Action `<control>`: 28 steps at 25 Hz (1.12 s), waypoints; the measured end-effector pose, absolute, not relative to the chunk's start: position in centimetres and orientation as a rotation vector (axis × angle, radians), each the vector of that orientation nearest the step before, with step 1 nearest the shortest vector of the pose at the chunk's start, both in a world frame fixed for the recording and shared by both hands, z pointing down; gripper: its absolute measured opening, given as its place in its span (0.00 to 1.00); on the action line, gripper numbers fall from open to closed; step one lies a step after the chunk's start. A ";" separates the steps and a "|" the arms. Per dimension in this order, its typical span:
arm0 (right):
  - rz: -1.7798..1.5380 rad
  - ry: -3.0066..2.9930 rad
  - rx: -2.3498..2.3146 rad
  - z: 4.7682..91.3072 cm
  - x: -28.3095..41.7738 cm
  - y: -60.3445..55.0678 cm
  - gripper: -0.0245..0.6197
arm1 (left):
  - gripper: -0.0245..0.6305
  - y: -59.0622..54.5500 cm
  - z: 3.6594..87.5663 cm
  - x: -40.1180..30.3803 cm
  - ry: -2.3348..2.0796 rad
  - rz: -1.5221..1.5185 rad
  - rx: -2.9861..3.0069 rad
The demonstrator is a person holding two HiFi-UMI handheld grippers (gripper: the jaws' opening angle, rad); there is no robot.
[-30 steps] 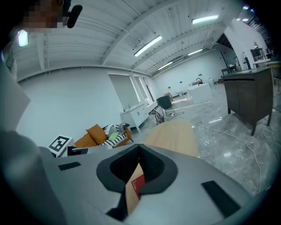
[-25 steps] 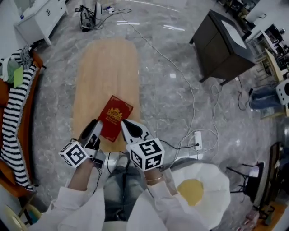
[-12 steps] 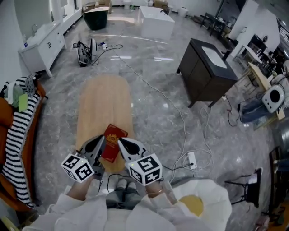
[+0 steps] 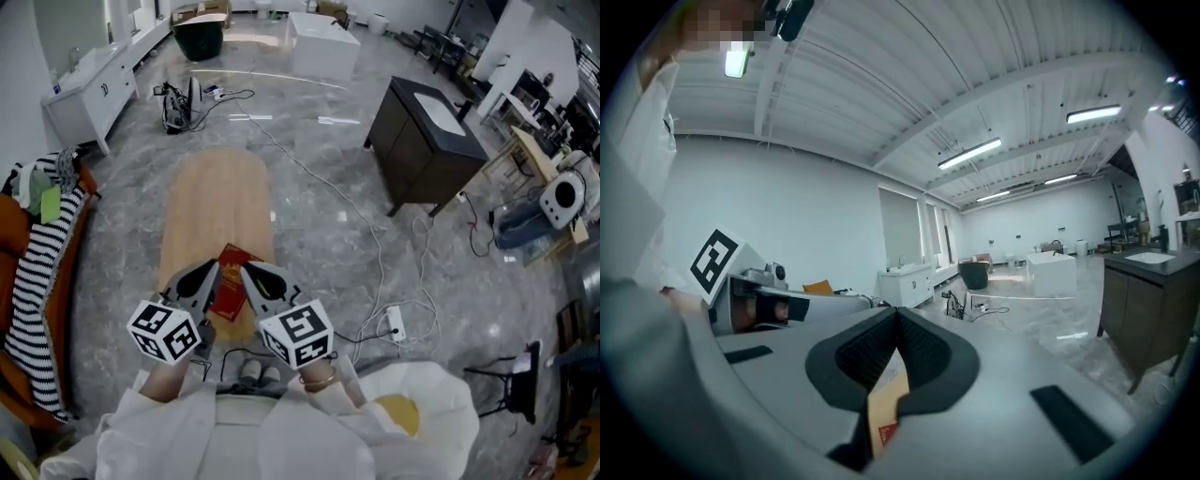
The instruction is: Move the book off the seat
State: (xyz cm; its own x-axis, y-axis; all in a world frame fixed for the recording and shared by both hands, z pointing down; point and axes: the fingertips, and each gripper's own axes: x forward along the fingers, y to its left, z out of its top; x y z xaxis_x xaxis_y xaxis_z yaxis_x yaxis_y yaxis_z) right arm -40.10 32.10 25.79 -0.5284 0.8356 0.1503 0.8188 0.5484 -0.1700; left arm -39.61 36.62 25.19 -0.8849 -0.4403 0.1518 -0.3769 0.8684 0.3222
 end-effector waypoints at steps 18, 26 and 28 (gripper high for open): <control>0.109 -2.559 -1.384 26.1 -38.8 31.9 0.05 | 0.05 34.5 26.3 -38.5 -2.735 -0.369 0.711; 0.107 -2.522 -1.400 26.9 -38.8 32.6 0.05 | 0.05 34.8 27.2 -38.2 -2.710 -0.369 0.695; 0.107 -2.521 -1.407 26.9 -38.8 32.8 0.05 | 0.05 34.9 27.3 -38.2 -2.710 -0.375 0.687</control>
